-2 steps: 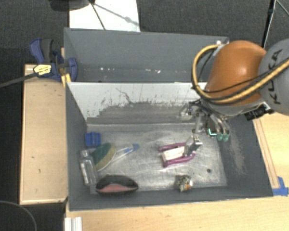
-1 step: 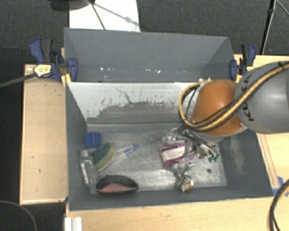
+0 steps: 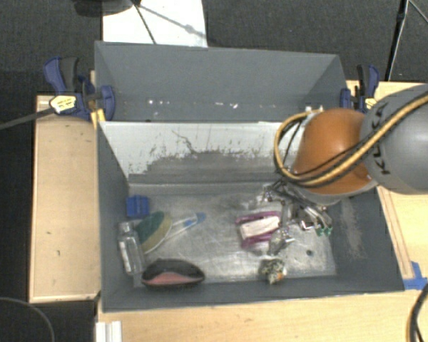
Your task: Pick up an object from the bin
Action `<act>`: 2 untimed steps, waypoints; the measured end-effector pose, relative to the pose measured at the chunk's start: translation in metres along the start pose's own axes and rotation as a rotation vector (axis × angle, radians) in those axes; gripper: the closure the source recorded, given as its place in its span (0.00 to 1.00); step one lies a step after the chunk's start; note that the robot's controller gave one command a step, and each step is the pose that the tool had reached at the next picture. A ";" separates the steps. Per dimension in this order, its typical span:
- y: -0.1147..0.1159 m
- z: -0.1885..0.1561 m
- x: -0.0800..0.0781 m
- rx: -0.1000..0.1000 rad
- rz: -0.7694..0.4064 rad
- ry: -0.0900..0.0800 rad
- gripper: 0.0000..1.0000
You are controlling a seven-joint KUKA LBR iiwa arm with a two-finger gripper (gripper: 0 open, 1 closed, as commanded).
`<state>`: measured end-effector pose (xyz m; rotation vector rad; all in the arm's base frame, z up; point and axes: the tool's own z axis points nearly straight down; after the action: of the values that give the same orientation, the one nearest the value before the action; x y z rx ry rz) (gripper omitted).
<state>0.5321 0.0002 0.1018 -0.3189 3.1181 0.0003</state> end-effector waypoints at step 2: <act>-0.003 0.030 -0.013 0.001 0.118 0.001 0.00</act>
Offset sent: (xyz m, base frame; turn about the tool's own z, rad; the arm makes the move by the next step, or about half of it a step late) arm 0.0087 -0.0119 -0.0018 0.0937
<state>0.5460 0.0004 0.0724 -0.1350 3.1321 0.0000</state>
